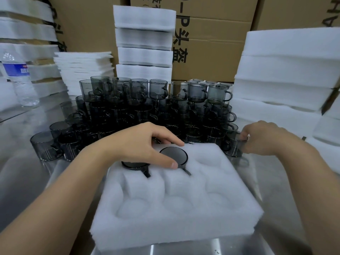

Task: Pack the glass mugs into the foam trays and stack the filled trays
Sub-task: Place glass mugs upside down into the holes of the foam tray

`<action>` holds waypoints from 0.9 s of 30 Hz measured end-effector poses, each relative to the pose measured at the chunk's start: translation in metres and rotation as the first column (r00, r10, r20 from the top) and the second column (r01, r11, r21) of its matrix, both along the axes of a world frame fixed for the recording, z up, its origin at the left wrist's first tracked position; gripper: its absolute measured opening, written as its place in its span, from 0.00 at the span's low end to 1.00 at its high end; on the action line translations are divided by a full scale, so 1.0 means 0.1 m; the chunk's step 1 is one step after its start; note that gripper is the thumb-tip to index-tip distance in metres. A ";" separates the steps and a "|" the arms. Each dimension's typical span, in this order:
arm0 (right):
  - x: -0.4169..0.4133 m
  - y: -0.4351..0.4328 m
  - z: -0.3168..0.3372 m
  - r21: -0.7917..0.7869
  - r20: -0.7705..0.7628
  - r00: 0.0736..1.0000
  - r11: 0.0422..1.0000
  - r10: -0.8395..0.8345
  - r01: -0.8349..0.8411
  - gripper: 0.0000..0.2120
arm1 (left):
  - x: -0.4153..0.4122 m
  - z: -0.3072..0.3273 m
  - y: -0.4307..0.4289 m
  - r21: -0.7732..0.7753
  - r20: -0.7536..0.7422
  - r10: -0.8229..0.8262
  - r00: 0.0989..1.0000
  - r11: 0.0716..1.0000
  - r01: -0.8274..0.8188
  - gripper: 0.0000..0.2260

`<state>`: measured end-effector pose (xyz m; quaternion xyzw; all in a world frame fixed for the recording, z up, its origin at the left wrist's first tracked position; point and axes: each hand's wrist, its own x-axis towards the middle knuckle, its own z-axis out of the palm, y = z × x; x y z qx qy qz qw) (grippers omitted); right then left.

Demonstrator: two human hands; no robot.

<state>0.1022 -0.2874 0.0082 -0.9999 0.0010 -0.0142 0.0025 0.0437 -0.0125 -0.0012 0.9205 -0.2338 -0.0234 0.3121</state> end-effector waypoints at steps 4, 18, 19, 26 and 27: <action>0.02 -0.02 -0.04 0.027 -0.007 1.000 1.000 0.005 -0.005 0.08 | 0.00 0.00 -0.02 0.023 -0.004 -0.011 1.000 1.000 0.012 0.19; -0.04 0.03 0.11 0.079 -0.007 1.000 0.997 0.005 -0.004 0.13 | -0.02 0.01 -0.03 0.056 0.007 0.020 1.000 0.998 -0.020 0.20; -0.06 0.04 0.13 0.140 0.037 0.999 0.990 -0.006 0.001 0.12 | -0.02 0.01 -0.03 0.058 0.009 0.020 1.000 0.998 -0.020 0.20; -0.21 0.29 0.17 0.667 0.338 0.941 0.698 0.027 -0.260 0.11 | -0.02 -0.03 -0.12 -0.023 0.019 0.066 0.998 0.998 -0.066 0.25; -0.24 0.36 0.17 0.691 0.383 0.923 0.648 0.045 -0.319 0.11 | -0.01 -0.04 -0.14 -0.063 0.015 0.080 0.997 0.995 -0.079 0.28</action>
